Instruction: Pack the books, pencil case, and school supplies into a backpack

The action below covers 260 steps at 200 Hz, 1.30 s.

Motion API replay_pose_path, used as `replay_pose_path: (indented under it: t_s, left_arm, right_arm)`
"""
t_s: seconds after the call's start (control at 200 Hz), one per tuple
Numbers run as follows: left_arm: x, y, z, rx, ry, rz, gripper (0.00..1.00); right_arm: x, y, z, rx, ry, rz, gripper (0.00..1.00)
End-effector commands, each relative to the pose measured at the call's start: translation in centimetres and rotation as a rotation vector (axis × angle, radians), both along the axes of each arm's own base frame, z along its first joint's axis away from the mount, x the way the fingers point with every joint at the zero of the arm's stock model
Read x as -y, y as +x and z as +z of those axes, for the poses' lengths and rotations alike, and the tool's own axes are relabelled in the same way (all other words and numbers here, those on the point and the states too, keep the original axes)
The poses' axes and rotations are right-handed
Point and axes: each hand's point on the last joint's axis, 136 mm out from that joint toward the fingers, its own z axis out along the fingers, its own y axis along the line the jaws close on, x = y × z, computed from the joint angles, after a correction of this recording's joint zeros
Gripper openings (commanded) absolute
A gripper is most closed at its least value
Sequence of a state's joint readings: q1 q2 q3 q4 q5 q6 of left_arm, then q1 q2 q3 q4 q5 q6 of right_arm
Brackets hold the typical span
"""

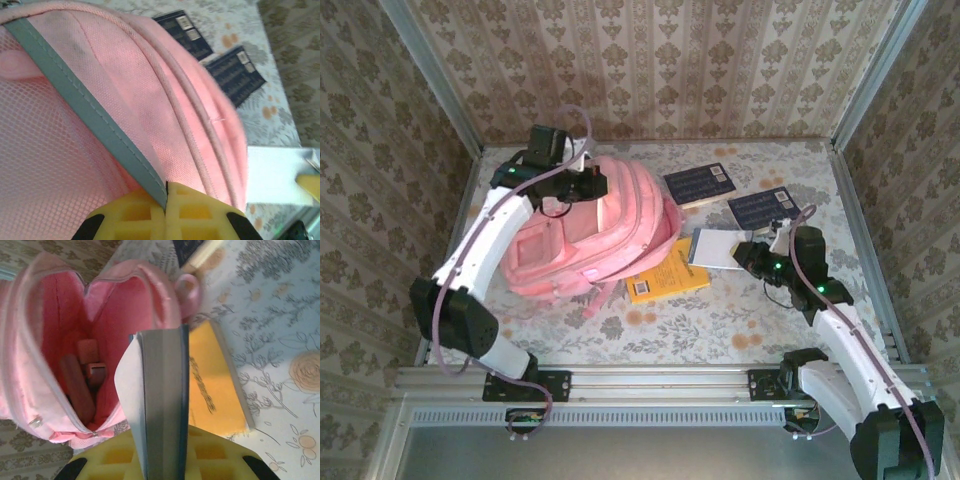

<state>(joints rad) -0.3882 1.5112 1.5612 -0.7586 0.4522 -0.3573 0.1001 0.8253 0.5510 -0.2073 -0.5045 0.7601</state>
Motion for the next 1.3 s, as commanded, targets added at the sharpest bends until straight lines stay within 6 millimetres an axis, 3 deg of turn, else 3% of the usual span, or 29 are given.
replay_pose_path:
  t_s: [0.0,0.21,0.38,0.64,0.77,0.89,1.015,1.295]
  left_arm:
    - [1.4,-3.6,5.9,0.153,-0.085,-0.175,0.0]
    - [1.4,-5.9,7.9,0.217,-0.145,-0.261,0.0]
    - [1.1,-6.9,9.8,0.291,-0.213,-0.3,0.0]
    - [-1.2,-3.4,8.1,0.282,-0.135,-0.126,0.0]
    - [-2.9,-1.3,7.5,0.278,-0.065,-0.014,0.0]
    - [-2.8,-0.8,8.3,0.298,-0.087,-0.01,0.0]
    - [-2.3,-1.0,9.1,0.312,-0.121,-0.047,0.0]
    - [-1.5,-2.2,11.2,0.365,-0.251,-0.144,0.0]
  right_arm:
    - [-1.2,0.0,4.4,0.132,-0.012,0.07,0.0]
    - [-5.2,-0.9,6.8,0.208,-0.023,0.205,0.0]
    - [-8.6,-1.0,7.1,0.196,-0.022,0.299,0.0]
    - [-12.4,1.7,6.0,0.122,0.018,0.316,0.0]
    - [-13.1,3.4,5.8,0.105,-0.001,0.299,0.0]
    - [-14.5,4.8,6.5,0.1,0.033,0.32,0.0]
    - [-17.3,5.7,7.8,0.09,0.115,0.395,0.0]
    - [-24.0,9.4,3.0,-0.058,0.166,0.463,0.0]
